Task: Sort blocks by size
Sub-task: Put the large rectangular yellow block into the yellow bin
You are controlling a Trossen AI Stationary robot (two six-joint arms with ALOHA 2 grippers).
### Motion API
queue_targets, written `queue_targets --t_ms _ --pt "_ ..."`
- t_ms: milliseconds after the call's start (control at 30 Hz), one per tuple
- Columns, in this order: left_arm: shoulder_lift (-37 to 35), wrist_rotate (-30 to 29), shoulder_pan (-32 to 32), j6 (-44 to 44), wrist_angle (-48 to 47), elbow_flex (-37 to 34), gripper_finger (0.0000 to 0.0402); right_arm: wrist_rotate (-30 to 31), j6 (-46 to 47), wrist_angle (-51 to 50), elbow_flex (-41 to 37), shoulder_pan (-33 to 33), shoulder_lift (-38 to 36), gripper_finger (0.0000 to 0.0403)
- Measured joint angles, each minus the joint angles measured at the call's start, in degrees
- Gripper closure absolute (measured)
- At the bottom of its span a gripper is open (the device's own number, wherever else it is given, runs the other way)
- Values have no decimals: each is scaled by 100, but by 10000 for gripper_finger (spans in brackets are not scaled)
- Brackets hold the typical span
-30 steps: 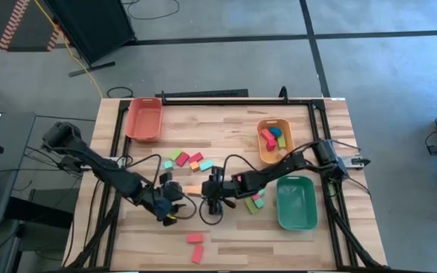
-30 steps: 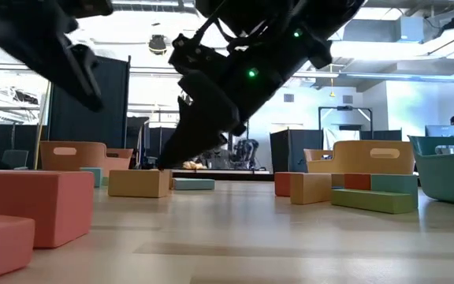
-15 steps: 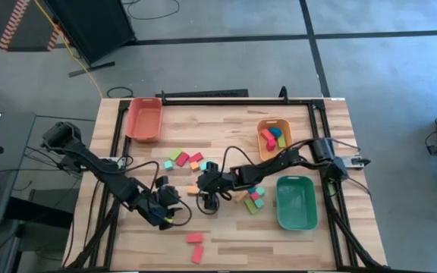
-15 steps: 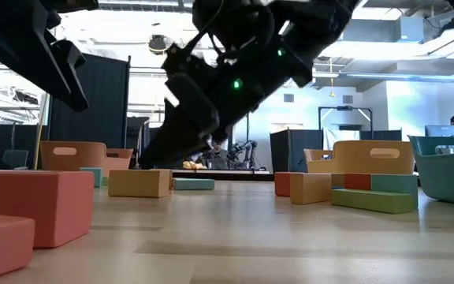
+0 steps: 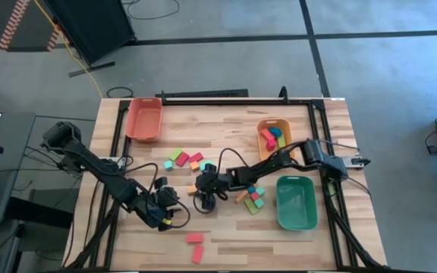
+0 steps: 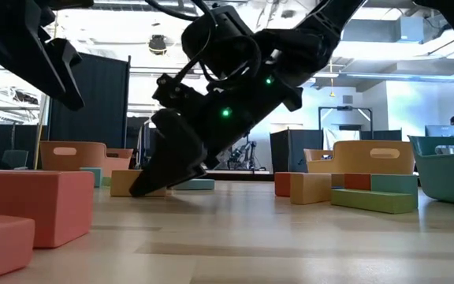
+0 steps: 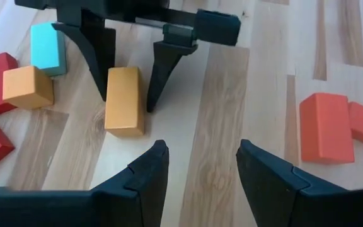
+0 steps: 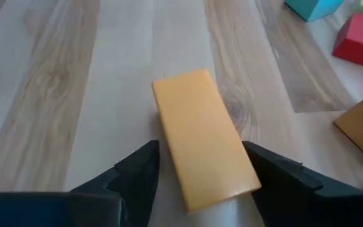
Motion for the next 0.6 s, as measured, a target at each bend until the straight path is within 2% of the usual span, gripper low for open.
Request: queue_targets --t_ms 100,300,467,600 --pt "0 -2 0 2 -9 0 223 28 -128 10 11 9 4 169" --pt "0 -4 -4 2 -15 0 223 42 -288 1 16 37 6 246" --pt "0 -7 -6 2 -17 0 223 58 -350 -135 22 96 -28 246" --pt "0 -11 -7 -3 -24 0 223 56 -373 -630 17 120 -233 246"
